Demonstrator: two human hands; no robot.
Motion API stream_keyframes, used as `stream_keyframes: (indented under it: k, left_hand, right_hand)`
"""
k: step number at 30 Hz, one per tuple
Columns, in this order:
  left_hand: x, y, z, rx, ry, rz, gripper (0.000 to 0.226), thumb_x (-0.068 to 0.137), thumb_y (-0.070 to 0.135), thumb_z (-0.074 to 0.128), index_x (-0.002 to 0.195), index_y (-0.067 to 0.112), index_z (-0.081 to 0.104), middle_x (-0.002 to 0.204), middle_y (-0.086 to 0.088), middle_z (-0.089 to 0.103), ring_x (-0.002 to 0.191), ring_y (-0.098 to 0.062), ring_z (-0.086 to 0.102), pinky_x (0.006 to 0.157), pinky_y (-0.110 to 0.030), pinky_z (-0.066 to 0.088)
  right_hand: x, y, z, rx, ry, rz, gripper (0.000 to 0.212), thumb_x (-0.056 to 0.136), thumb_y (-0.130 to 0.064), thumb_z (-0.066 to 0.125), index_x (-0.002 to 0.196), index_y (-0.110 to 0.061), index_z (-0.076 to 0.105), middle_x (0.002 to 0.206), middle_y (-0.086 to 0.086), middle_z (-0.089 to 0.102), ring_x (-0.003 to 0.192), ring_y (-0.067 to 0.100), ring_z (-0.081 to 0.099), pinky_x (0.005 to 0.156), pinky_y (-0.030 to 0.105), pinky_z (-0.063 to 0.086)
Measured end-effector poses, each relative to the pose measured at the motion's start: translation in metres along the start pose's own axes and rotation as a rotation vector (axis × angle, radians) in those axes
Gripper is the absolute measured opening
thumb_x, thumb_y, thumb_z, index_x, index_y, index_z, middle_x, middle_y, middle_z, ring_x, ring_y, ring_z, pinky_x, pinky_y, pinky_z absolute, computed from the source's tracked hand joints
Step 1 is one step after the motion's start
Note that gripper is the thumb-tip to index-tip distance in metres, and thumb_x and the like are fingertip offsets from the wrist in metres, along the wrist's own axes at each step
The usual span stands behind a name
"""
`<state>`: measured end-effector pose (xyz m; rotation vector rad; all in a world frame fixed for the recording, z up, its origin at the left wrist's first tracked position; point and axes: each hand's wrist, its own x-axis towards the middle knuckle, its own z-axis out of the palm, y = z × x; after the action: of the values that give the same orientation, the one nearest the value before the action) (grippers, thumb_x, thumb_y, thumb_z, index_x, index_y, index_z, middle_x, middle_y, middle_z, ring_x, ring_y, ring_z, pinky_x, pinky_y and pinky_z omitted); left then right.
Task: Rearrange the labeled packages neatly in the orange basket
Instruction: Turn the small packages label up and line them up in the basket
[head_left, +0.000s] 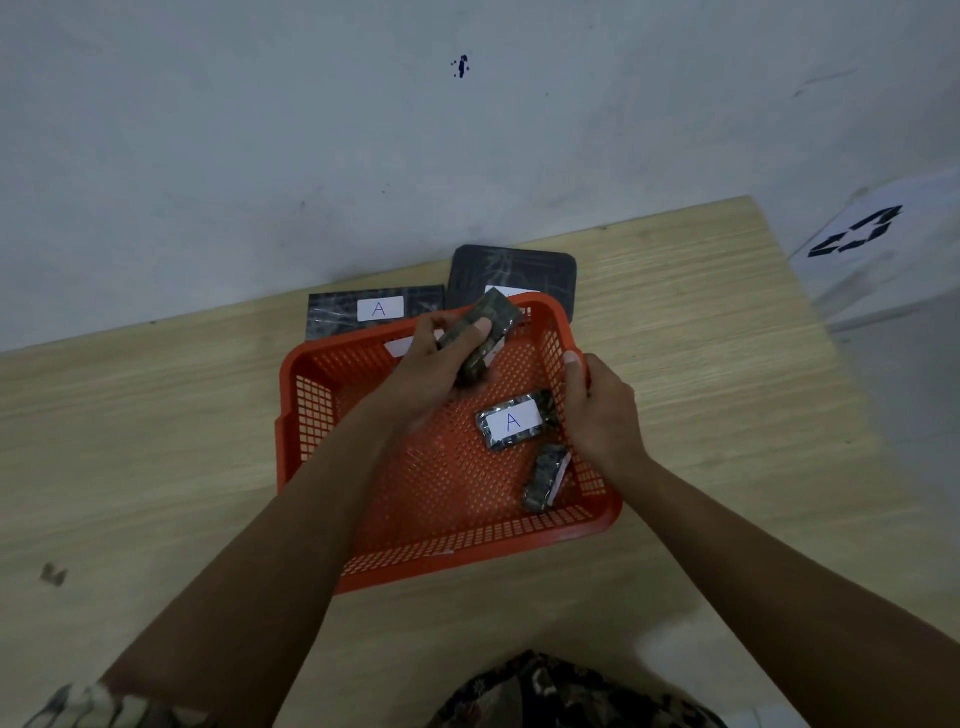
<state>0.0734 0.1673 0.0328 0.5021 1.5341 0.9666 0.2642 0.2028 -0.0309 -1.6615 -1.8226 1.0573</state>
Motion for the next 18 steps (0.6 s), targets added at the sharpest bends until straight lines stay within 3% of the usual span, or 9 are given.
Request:
stream_keyframes:
  k: [2, 5, 9, 11, 14, 18]
  left_hand:
    - [0.000, 0.000, -0.002, 0.046, 0.007, 0.035, 0.030, 0.096, 0.034, 0.057, 0.124, 0.034, 0.047, 0.116, -0.013, 0.058, 0.081, -0.022, 0.066, 0.067, -0.030, 0.057]
    - [-0.002, 0.000, -0.002, 0.004, -0.001, 0.001, 0.032, 0.091, 0.035, 0.063, 0.122, 0.030, 0.056, 0.113, -0.013, 0.060, 0.077, -0.017, 0.061, 0.062, -0.025, 0.053]
    - [0.000, -0.005, -0.004, -0.005, -0.112, -0.053, 0.059, 0.067, 0.026, 0.083, 0.120, 0.022, 0.058, 0.114, -0.008, 0.063, 0.089, -0.016, 0.061, 0.068, -0.024, 0.054]
    - [0.002, -0.007, -0.004, -0.002, -0.116, -0.058, 0.054, 0.072, 0.016, 0.081, 0.121, 0.018, 0.057, 0.116, -0.009, 0.064, 0.094, -0.018, 0.063, 0.071, -0.025, 0.056]
    - [0.006, -0.006, -0.001, 0.024, -0.031, -0.071, 0.048, 0.081, 0.028, 0.076, 0.124, 0.017, 0.060, 0.117, -0.005, 0.068, 0.093, -0.015, 0.070, 0.075, -0.029, 0.059]
    - [0.010, -0.007, 0.002, 0.330, 0.226, 0.149, 0.053, 0.078, 0.043, 0.076, 0.122, 0.022, 0.056, 0.110, 0.010, 0.059, 0.090, -0.001, 0.055, 0.065, -0.015, 0.043]
  right_hand:
    - [0.000, 0.000, 0.000, 0.003, -0.002, 0.001, 0.039, 0.107, -0.038, 0.038, 0.081, -0.015, 0.057, 0.067, -0.010, 0.057, 0.061, -0.001, 0.052, 0.051, 0.013, 0.028]
    - [0.000, -0.001, 0.000, 0.008, 0.002, -0.003, 0.040, 0.107, -0.039, 0.038, 0.080, -0.015, 0.057, 0.067, -0.009, 0.058, 0.062, 0.000, 0.052, 0.051, 0.019, 0.029]
    - [-0.001, -0.002, -0.001, 0.007, -0.001, -0.001, 0.037, 0.107, -0.038, 0.038, 0.081, -0.017, 0.056, 0.067, -0.011, 0.056, 0.061, -0.001, 0.051, 0.053, 0.030, 0.026]
    - [-0.001, -0.002, -0.001, 0.008, 0.000, -0.002, 0.037, 0.107, -0.039, 0.038, 0.082, -0.018, 0.056, 0.068, -0.011, 0.057, 0.063, 0.000, 0.052, 0.056, 0.031, 0.027]
    - [-0.001, -0.002, -0.001, 0.018, 0.003, -0.009, 0.037, 0.107, -0.039, 0.037, 0.082, -0.019, 0.056, 0.068, -0.010, 0.058, 0.063, 0.002, 0.053, 0.055, 0.028, 0.031]
    - [-0.001, -0.003, -0.001, 0.005, 0.001, -0.009, 0.036, 0.107, -0.038, 0.038, 0.081, -0.020, 0.055, 0.067, -0.011, 0.056, 0.062, 0.001, 0.051, 0.056, 0.030, 0.030]
